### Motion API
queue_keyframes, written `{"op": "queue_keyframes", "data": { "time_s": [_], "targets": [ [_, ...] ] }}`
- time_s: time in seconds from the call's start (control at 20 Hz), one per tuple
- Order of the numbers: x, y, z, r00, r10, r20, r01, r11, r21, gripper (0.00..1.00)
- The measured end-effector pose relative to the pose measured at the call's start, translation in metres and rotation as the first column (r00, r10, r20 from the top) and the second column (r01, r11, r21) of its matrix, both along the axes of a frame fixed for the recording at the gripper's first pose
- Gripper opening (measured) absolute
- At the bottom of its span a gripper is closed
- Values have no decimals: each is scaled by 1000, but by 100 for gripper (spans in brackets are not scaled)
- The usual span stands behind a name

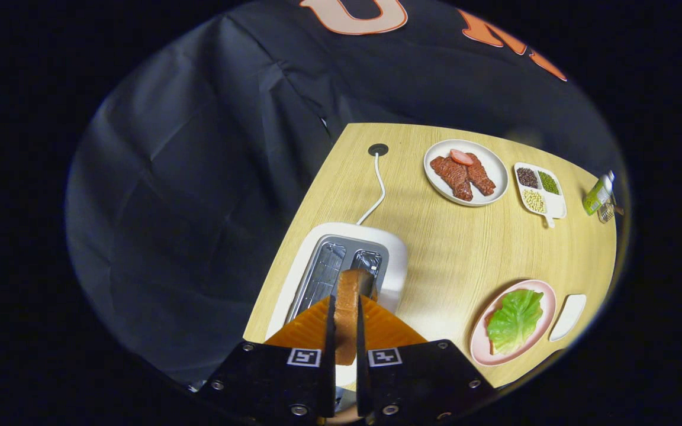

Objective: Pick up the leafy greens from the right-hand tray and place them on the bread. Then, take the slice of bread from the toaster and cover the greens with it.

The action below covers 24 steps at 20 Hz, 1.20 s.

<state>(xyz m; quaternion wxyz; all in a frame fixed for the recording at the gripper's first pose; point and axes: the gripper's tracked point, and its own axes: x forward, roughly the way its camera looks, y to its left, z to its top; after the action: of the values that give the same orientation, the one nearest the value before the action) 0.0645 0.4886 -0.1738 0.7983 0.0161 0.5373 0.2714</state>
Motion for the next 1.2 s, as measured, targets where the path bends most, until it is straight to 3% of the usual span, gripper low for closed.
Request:
{"op": "queue_keyframes", "data": {
  "time_s": [0.8,1.2],
  "targets": [
    [-4,-81,70,993,-88,83,62,959,276,13],
    [6,-159,39,987,-152,44,133,947,292,12]
  ]
}}
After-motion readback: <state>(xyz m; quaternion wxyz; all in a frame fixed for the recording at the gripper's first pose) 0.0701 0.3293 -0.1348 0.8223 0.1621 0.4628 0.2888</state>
